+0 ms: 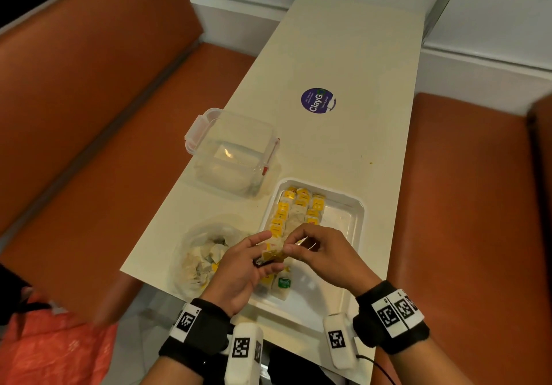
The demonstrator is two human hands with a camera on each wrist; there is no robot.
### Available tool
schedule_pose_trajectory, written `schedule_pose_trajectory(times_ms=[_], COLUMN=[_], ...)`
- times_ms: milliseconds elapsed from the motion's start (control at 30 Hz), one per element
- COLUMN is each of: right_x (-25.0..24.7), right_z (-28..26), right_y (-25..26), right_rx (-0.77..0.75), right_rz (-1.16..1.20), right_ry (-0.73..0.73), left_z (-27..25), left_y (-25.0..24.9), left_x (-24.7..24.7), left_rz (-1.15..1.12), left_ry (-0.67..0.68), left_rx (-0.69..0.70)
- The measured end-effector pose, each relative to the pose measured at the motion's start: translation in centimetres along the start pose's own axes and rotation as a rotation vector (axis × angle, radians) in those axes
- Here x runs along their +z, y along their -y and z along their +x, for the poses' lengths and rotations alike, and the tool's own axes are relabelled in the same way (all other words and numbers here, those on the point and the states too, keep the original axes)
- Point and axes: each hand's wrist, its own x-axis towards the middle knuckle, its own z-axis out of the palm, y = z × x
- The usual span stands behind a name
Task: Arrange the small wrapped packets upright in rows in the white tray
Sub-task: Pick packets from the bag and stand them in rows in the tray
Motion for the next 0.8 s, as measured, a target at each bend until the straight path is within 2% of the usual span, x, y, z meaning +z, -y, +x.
schedule_pose_trajectory(times_ms=[133, 267, 400, 633, 800], right_x=[-0.4, -1.0, -1.7, -2.1, -2.9], right_z=[0.2, 0.1, -0.1, -0.4, -0.9], right_y=[0.0, -0.1, -0.2, 0.5, 1.2], right_rx=[0.03, 0.108, 0.136, 0.114, 0.092], right_rz=[0.196, 0.416, 0.454, 0.489, 0.609], right_ry=[0.02, -0.038, -0.051, -0.034, -0.066], left_z=[0.2, 0.0, -0.3, -0.8, -1.0], left_y=[-0.1, -0.6, -0.9, -0.3, -0.4], left_x=[-0.1, 0.0, -0.1, 1.3, 1.1], left_rz=[-0.026, -0.043, 0.176, 0.472, 0.539], left_ry=[-0.017, -0.033, -0.012, 0.154, 0.169], left_rx=[-0.001, -0.035, -0.001, 0.075, 0.053])
